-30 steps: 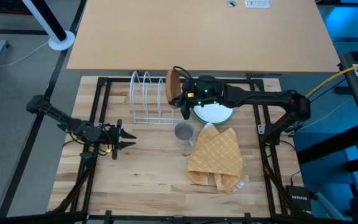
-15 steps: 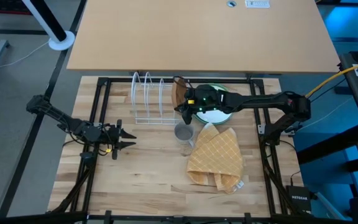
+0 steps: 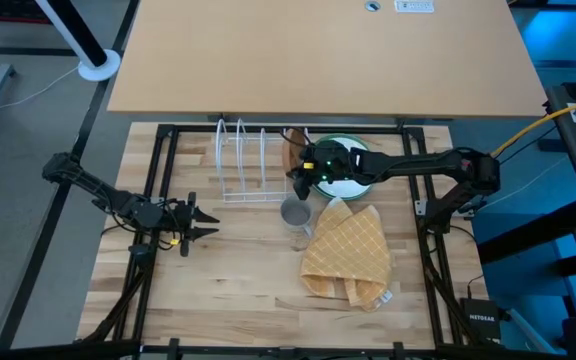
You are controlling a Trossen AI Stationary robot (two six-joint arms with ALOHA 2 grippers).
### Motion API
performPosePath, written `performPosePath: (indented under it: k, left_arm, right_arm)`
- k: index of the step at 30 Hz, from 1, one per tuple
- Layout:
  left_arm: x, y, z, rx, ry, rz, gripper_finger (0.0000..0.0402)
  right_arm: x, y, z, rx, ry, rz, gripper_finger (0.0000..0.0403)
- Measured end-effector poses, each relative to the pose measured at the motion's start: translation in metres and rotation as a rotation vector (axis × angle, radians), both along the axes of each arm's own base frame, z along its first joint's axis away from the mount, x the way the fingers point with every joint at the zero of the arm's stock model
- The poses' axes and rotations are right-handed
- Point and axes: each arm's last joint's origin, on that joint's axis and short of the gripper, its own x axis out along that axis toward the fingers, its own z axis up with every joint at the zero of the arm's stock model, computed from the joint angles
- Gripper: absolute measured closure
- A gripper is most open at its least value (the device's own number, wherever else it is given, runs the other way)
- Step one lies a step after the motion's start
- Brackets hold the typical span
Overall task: Sort dishes
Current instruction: Put the brown plate in the dish rack
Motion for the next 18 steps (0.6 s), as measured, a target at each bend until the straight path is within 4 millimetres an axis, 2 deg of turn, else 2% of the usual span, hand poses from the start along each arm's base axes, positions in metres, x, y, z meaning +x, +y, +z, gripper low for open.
performPosePath:
  k: [6,18]
  left_arm:
    - [0.0,0.0,0.0,0.0,0.0,0.0,0.0289]
    - [0.0,0.0,0.0,0.0,0.0,0.0,0.0289]
  right_arm:
    - [-0.0004,-0.0017,-0.0002,-0.03,0.008,-0.052,0.0355]
    - [-0.005,0.0003,-0.0078,0.0,0.098,-0.022,0.0354]
